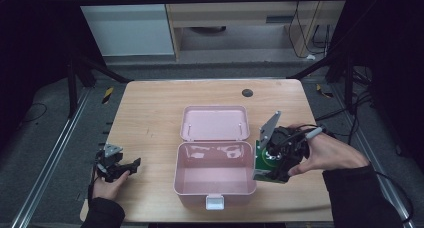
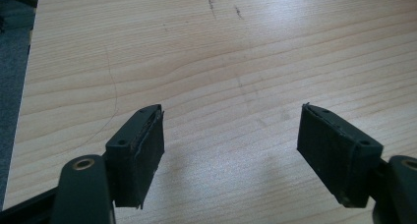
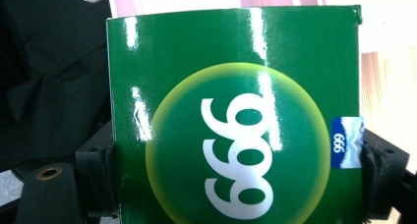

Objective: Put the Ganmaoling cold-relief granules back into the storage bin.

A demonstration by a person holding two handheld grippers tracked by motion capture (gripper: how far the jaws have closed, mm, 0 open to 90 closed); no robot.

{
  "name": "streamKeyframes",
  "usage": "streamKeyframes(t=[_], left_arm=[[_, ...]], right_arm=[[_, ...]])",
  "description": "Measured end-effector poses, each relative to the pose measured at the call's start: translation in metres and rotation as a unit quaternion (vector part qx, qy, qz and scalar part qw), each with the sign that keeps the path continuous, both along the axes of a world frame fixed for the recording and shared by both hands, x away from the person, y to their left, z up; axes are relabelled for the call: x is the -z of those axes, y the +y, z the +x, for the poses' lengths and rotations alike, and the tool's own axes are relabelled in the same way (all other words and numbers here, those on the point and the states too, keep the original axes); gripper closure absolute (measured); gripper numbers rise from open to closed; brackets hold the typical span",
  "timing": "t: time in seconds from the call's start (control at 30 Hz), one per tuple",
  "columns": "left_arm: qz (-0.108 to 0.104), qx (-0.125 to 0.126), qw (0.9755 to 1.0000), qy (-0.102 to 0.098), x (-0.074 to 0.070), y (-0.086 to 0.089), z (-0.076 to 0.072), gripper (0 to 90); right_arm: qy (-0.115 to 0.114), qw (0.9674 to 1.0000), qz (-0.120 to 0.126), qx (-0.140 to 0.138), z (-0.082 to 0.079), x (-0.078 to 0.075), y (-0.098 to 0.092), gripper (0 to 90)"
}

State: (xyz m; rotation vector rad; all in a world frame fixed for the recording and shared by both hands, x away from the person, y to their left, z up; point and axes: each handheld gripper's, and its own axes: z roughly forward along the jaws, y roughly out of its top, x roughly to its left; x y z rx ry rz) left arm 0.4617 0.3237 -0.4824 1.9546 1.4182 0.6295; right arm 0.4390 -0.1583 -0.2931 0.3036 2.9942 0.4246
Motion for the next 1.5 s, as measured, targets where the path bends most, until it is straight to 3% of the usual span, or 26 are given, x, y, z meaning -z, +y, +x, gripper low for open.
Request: streamKeyframes(t=[0.7, 1.27, 1.5], left_arm=[[0.000, -0.001, 1.0000, -0.001, 0.000, 0.001, 0.000, 25.1], [0.000, -0.001, 1.0000, 0.000, 0.000, 0.001, 0.000, 25.1], [0.000, -0.001, 1.0000, -0.001, 0.000, 0.002, 0.000, 25.1]], right_arm=[[-0.006, 0.9996, 0.010, -0.026, 0.008, -0.006, 0.047, 15.7], [-0.004, 0.9990, 0.024, -0.037, 0.014, 0.010, 0.070, 15.7], [-0.009, 0.9986, 0.004, -0.052, 0.013, 0.022, 0.078, 15.7]])
